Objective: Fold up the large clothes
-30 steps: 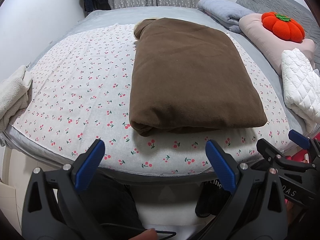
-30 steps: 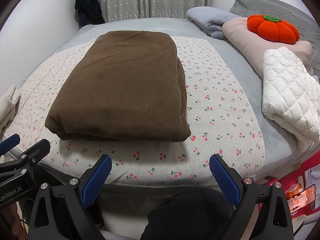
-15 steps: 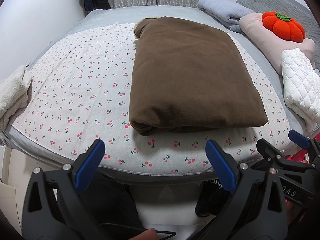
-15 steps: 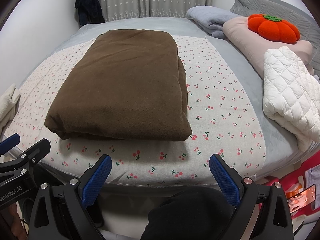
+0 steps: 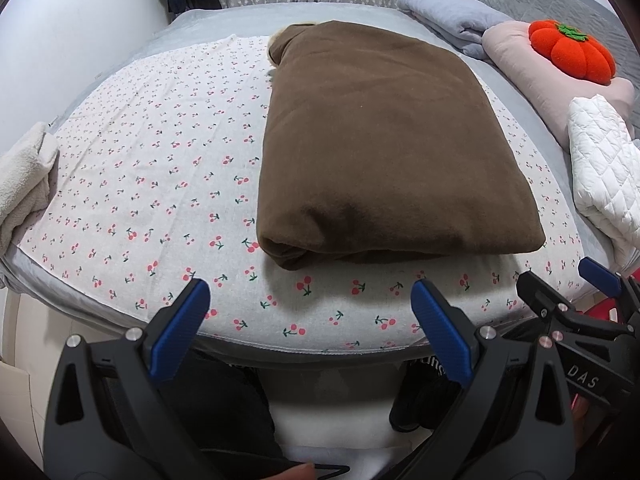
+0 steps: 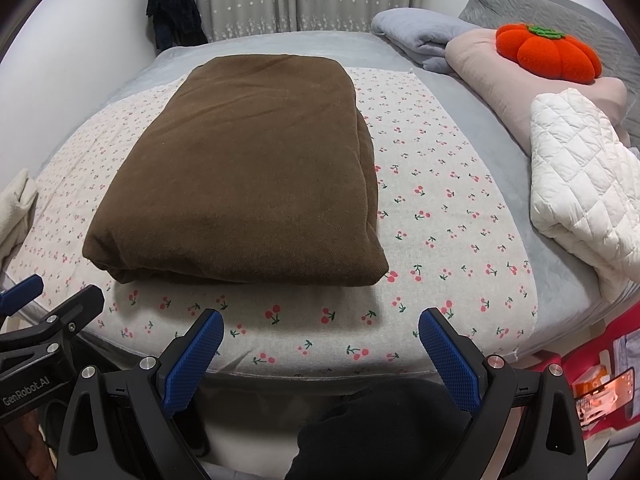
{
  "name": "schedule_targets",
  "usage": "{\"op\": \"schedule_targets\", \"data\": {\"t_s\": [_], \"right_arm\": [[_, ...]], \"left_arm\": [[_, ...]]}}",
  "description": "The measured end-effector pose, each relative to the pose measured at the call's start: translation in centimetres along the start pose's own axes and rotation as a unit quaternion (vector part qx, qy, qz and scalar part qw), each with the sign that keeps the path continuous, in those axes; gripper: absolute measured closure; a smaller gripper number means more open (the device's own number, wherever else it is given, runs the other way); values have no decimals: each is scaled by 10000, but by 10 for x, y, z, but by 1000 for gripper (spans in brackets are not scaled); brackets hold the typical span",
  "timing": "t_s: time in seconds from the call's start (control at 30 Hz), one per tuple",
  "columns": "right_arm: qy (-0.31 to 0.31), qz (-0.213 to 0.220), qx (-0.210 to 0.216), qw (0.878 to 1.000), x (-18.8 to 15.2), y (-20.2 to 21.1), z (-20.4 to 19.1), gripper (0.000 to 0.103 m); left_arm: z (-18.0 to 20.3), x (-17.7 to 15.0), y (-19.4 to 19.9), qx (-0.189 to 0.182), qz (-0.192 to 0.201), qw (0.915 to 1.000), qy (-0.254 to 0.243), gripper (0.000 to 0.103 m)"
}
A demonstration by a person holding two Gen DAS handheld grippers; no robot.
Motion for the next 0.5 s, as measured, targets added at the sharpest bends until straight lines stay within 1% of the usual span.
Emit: {"op": "schedule_targets", "data": {"t_s": [0.5], "right_arm": [[-30, -36, 63, 10000, 8, -13, 2, 3]], "left_arm": [[-1, 7, -12, -9, -87, 10000, -18, 3]]}}
Point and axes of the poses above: each gripper's, at about its wrist camera, not at the fingertips, and y roughly against the way its jaws point, z to its right, x to its top, the point moved 2 cm from there along -y, roughly the way its jaws point, and after that the axes turned 3 degrees about z, right-handed, at the moved point
